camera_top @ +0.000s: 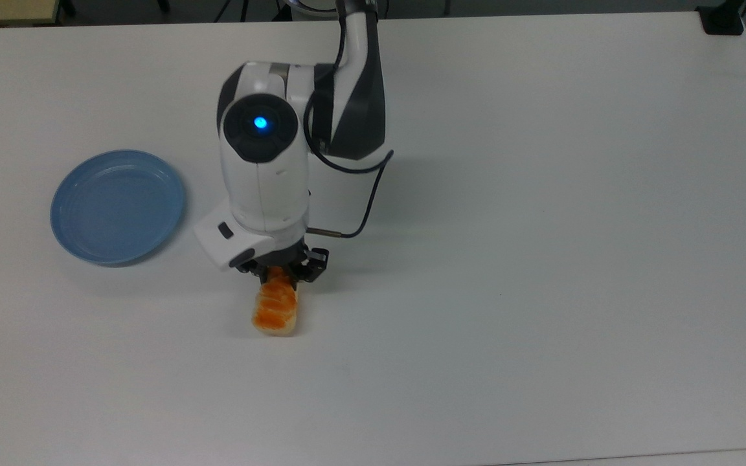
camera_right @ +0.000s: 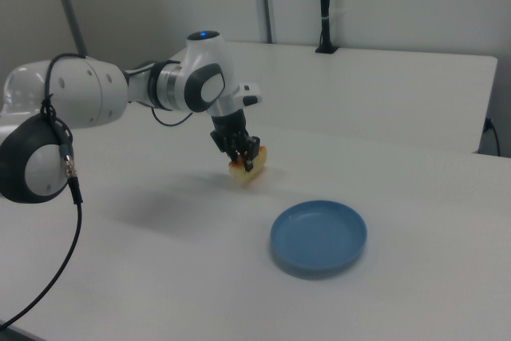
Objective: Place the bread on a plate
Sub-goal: 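Carry the held bread roll over the blue plate and lower it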
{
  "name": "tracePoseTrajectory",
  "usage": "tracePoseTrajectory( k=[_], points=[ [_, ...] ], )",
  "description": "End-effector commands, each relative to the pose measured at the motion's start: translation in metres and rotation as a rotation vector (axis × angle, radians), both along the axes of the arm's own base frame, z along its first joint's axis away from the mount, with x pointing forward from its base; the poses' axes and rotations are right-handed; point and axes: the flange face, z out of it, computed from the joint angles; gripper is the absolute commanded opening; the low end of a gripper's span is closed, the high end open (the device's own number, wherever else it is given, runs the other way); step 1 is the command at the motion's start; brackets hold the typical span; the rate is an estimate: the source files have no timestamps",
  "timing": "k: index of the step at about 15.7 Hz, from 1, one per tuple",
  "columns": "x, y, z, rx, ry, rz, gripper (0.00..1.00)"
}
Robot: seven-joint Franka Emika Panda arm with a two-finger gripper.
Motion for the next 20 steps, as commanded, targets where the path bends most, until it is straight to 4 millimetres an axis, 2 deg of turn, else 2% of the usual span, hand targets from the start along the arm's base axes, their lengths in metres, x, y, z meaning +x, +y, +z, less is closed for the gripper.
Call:
tracePoseTrajectory(
  k=[1,4,5,8,10,12,15,20],
  points=[
    [-0.028,-0.013,0.056,0.004,0.011,-0.041,0.36],
    [-0.05,-0.032,0.076,0.009,0.048,-0.066,0.36],
    [-0.058,-0.042,0.09,0.008,0.04,-0.08,0.36],
    [-0.084,-0.104,0.138,-0.032,-0.008,-0.137,0.36],
    [-0.098,-0.141,0.153,-0.041,-0.017,-0.147,0.36],
    [-0.106,-0.17,0.154,-0.047,-0.014,-0.165,0.36],
    [-0.116,-0.201,0.141,-0.058,0.011,-0.196,0.36],
    [-0.13,-0.22,0.105,-0.033,0.071,-0.224,0.36]
  ],
)
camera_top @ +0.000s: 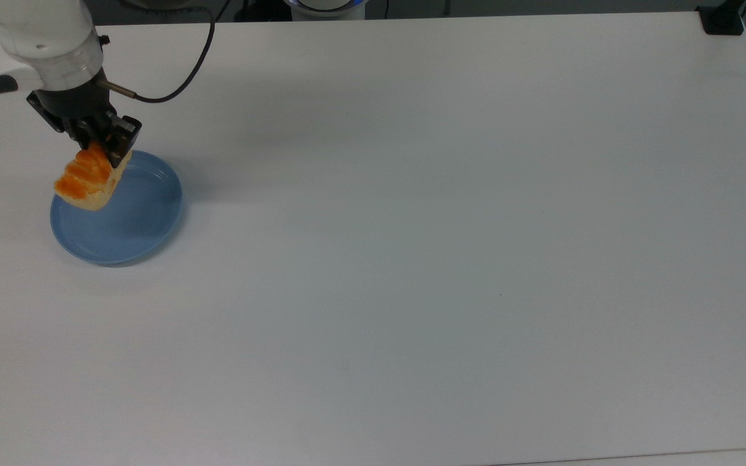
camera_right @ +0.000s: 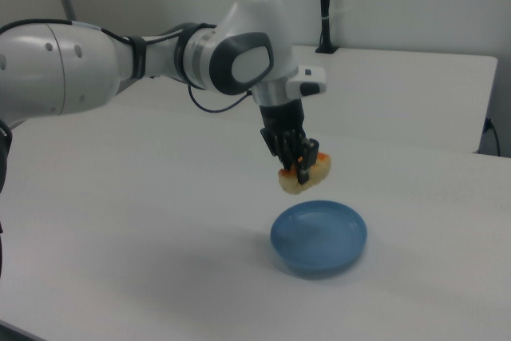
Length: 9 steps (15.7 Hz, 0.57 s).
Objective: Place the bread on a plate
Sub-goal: 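Carry the held bread roll over the blue plate and lower it, then open the gripper to release the bread onto the plate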
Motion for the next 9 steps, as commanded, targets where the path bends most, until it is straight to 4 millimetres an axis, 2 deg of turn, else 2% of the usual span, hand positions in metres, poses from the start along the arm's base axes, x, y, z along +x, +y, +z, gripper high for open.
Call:
tracePoseTrajectory(
  k=[1,5,9],
  points=[
    [-0.013,-0.003,-0.022,0.015,0.033,-0.001,0.36],
    [-0.013,-0.001,-0.058,0.009,-0.006,-0.016,0.36],
    [-0.005,-0.003,-0.094,0.0,-0.028,-0.04,0.36]
  ],
)
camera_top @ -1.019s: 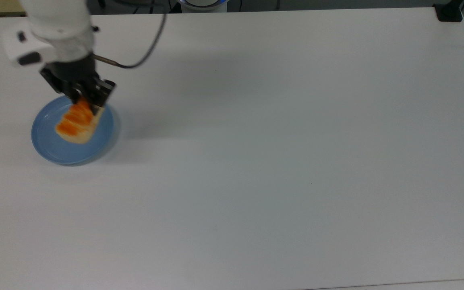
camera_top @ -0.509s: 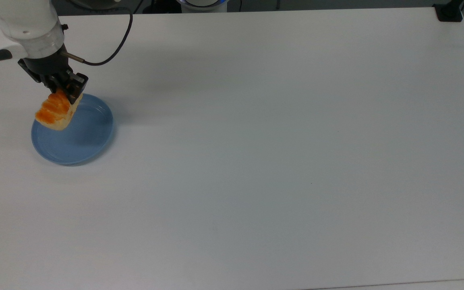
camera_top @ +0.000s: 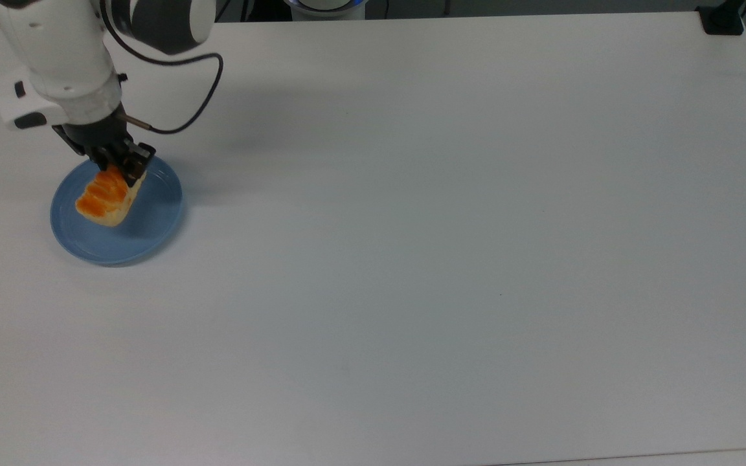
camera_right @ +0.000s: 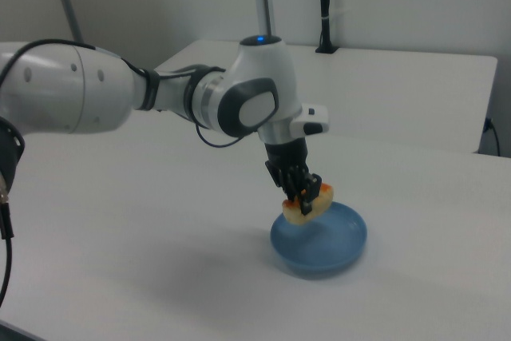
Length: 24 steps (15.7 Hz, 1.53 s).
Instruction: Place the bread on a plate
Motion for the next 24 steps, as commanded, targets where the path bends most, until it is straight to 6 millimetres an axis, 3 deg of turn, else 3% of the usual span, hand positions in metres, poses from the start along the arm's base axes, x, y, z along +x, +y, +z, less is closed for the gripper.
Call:
tracePoseTrajectory(
  k=[1,6,7,9,14,17,20,22,24],
  points=[
    [0.004,0.003,-0.034,-0.001,-0.011,-0.028,0.36],
    [0.005,-0.005,-0.054,0.0,0.013,-0.031,0.36],
    [0.005,-0.006,-0.054,-0.001,0.015,-0.024,0.41],
    [0.004,-0.006,-0.054,-0.001,0.015,-0.024,1.0],
    [0.0,-0.012,-0.036,-0.003,-0.003,-0.043,1.0],
    [-0.01,-0.01,-0.003,0.009,0.016,-0.055,1.0],
    [-0.026,0.004,0.059,0.042,0.081,-0.062,1.0],
    [-0.036,0.022,0.1,0.065,0.12,-0.052,1.0],
    [-0.042,0.053,0.133,0.104,0.117,-0.025,1.0]
  ],
)
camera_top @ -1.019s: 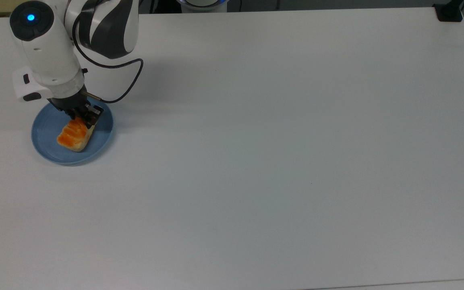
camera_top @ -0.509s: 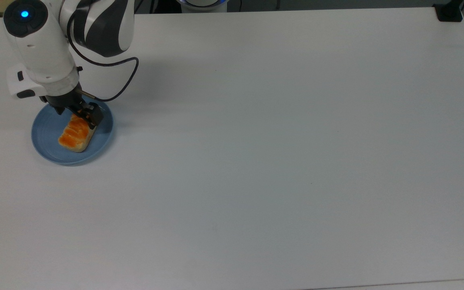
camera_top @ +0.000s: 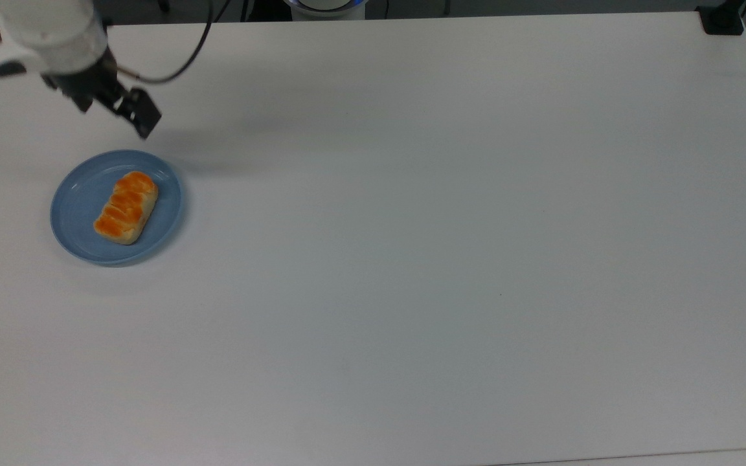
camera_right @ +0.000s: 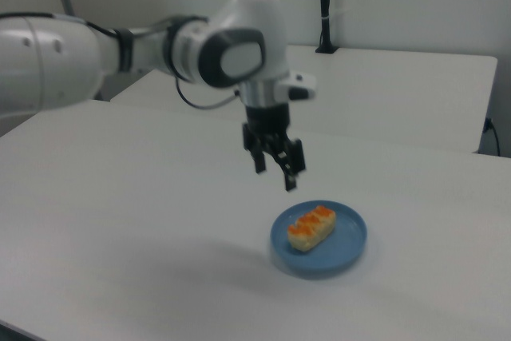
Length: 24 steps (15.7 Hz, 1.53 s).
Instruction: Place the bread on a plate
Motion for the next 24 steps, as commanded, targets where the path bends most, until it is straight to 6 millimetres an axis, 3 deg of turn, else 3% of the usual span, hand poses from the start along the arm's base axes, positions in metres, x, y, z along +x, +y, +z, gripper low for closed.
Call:
tracePoseTrajectory(
  k=[1,5,10,16,24],
  points=[
    [-0.02,0.055,0.064,0.058,0.002,0.034,1.0],
    [-0.038,0.112,0.124,0.052,-0.064,0.087,1.0],
    [-0.028,0.166,0.128,0.045,-0.099,0.192,1.0],
    [-0.024,0.165,0.124,0.031,-0.115,0.344,1.0],
    [-0.021,0.162,0.119,0.018,-0.136,0.373,1.0]
  ],
)
